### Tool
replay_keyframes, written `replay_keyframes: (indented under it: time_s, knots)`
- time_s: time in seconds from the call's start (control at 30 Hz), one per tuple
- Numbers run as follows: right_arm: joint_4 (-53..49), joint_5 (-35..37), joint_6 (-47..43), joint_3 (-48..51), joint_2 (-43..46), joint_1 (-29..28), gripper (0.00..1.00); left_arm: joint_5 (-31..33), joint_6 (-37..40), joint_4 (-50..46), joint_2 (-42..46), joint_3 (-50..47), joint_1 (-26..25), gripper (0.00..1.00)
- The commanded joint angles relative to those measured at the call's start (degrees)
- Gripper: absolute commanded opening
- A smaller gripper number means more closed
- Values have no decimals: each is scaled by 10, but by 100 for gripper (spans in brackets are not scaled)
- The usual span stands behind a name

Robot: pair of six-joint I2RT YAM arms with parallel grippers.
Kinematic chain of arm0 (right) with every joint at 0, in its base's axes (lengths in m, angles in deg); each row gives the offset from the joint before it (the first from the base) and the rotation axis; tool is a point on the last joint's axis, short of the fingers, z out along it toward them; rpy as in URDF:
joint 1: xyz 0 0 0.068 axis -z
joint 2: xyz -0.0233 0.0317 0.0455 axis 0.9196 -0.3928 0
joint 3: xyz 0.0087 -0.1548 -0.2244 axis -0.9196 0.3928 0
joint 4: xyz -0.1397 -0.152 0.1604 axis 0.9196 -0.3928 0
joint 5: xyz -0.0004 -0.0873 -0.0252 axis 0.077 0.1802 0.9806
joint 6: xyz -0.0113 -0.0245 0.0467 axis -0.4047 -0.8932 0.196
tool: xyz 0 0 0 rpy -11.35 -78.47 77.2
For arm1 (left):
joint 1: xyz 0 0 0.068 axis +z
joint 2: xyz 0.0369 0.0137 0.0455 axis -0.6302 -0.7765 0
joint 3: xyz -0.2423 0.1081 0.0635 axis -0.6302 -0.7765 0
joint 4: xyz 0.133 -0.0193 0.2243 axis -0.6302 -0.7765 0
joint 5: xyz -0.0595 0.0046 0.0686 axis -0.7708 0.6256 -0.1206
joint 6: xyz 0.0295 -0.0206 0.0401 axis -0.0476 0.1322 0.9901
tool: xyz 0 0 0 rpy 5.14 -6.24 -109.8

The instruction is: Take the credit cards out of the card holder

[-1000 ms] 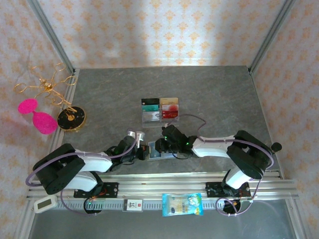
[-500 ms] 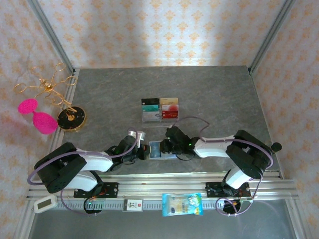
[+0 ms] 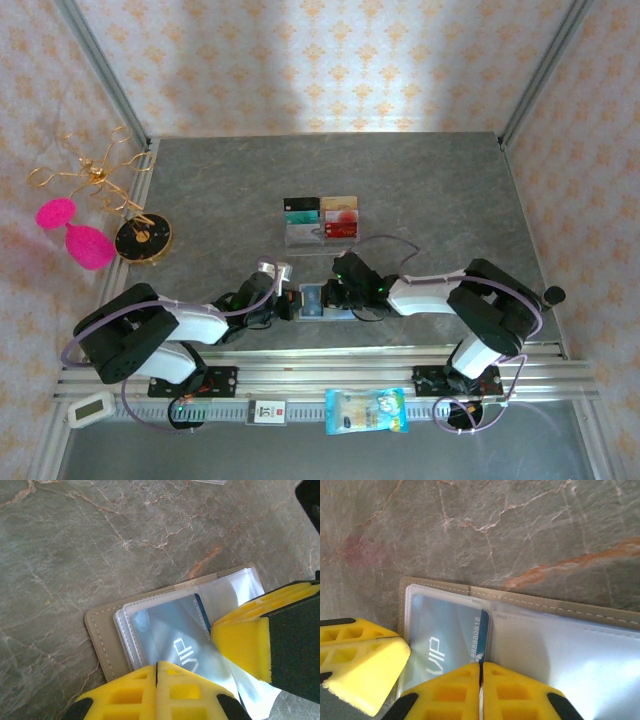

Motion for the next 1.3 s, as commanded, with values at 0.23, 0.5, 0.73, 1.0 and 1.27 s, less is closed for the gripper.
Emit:
replay_keyframes:
  time_s: [0.23,0.5,0.73,1.0,1.27]
  knots:
    - [-30,63,17,34,36,-5,0,-13,3,-4,-12,-26,0,0]
    - [-14,51,13,49,70,-5,0,-20,4,0,-14,-22,4,0]
    - [-1,-19,22,27,64,-5,13,-18,-3,5,-18,-27,4,0]
    - [7,-34,32,27,50,-5,12,-21,-11,18,-14,-36,4,0]
    - [32,-51,34,23,10,-5,14,-31,-16,34,-20,-41,3,0]
